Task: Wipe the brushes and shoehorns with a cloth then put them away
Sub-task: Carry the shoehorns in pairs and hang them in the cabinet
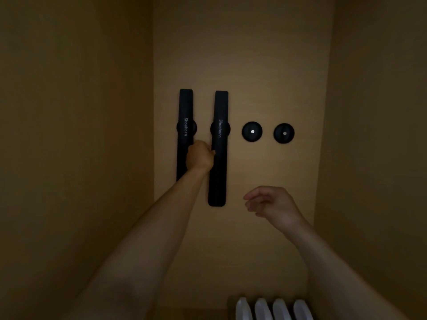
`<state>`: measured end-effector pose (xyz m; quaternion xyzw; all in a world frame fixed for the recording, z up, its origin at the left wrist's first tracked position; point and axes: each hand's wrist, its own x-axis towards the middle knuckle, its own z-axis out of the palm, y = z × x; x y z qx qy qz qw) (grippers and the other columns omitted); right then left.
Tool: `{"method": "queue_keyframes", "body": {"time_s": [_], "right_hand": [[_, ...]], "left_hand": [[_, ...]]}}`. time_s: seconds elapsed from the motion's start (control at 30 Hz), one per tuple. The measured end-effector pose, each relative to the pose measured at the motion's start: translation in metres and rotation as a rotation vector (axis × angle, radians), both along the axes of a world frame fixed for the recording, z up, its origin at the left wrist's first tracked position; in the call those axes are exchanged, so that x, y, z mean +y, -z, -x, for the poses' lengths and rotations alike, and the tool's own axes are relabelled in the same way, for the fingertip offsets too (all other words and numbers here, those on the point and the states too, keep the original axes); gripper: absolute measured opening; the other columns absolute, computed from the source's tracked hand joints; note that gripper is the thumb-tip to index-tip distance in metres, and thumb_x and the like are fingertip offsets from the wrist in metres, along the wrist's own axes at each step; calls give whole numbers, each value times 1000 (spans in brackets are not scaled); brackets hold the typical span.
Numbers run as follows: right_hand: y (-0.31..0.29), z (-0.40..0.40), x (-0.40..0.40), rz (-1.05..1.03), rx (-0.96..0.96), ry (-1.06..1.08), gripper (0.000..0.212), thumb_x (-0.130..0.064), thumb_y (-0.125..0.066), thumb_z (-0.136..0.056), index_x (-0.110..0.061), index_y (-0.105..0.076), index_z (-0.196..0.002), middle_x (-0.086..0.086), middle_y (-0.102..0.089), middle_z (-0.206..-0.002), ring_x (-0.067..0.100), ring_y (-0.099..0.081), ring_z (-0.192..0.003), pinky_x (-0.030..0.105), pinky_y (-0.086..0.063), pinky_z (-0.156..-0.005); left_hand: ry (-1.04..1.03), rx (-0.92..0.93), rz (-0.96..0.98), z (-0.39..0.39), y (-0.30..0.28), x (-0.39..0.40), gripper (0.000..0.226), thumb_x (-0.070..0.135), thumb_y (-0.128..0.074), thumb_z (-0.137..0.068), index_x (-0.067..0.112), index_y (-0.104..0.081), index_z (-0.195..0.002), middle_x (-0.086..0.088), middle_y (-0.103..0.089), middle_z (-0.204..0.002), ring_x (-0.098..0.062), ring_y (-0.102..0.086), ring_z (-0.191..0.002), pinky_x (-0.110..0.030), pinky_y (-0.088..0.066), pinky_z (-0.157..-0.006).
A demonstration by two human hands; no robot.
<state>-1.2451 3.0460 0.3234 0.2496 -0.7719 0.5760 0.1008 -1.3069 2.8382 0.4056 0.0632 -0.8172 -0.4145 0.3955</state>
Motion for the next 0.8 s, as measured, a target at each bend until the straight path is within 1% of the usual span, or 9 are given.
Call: {"method": "queue_keyframes", "body": {"time_s": [0.07, 0.13, 0.2, 0.23, 0.43, 0.57, 0.67, 0.73, 0.8], "right_hand": [[-2, -2, 3, -5, 6, 9, 27, -18, -61, -55, -15, -72, -80, 28, -72, -89, 23, -62, -78, 31, -44, -73], [-4, -3, 5, -15, 14, 19, 25, -16, -61, -57, -15, -72, -80, 28, -72, -89, 24, -63, -78, 31, -44, -73], [-5, -2, 6, -21, 26, 21, 18, -2, -65, -69, -15, -72, -80, 28, -72, -88, 27, -64, -80, 32, -45, -74], [-6, -1, 6, -29, 36, 27, 23, 6, -65, -75, -15, -73, -80, 27, -73, -88, 28, -64, -81, 32, -45, -74], [-12, -4, -1, -40, 54, 22, 31, 13, -61, -79, -16, -72, -80, 19, -75, -85, 22, -66, -80, 29, -47, -72], [-11, -9, -3, -37, 61, 28, 30, 12, -60, -80, -15, -73, -82, 16, -75, -84, 18, -67, -79, 26, -48, -73], [-13, -12, -2, -41, 72, 49, 27, 12, -59, -81, -10, -73, -86, 17, -74, -84, 13, -67, -75, 22, -48, -70], [-15, -14, -2, -47, 85, 63, 26, 13, -57, -81, -6, -73, -89, 20, -74, -85, 5, -66, -69, 15, -47, -64], [-16, -15, -1, -55, 91, 70, 26, 14, -56, -81, -4, -72, -91, 20, -73, -85, 1, -65, -65, 12, -46, -60]], "left_hand": [[11, -6, -13, 3, -4, -1, 29, 11, -64, -92, 5, -57, -65, -21, -68, -83, -33, -69, -79, -48, -60, -74], [27, -8, -28, 4, -4, -2, 24, 11, -66, -91, -1, -62, -70, -23, -70, -87, -35, -70, -80, -47, -60, -73], [32, -9, -26, 4, -2, -3, 18, 9, -67, -90, -7, -67, -82, -22, -70, -88, -35, -70, -81, -48, -60, -73], [35, -11, -19, 3, -1, -3, 15, 7, -66, -90, -7, -67, -84, -22, -69, -89, -35, -69, -81, -48, -60, -73], [45, -22, -5, -4, 2, -3, 8, 2, -65, -89, -2, -64, -83, -21, -67, -89, -36, -69, -84, -49, -60, -74], [42, -50, 21, -6, 4, -5, 27, 3, -66, -89, 4, -56, -64, -18, -63, -79, -36, -69, -83, -48, -60, -74], [62, -53, -12, -6, 6, -5, 34, -1, -65, -89, 7, -50, -60, -18, -60, -75, -33, -66, -73, -52, -60, -69], [79, -50, -44, -6, 5, -4, 33, -3, -63, -89, 7, -49, -61, -21, -62, -78, -32, -64, -71, -55, -59, -67], [82, -58, -50, -7, 5, -2, 30, -2, -64, -89, 5, -50, -64, -28, -66, -88, -38, -68, -79, -55, -59, -68]]}}
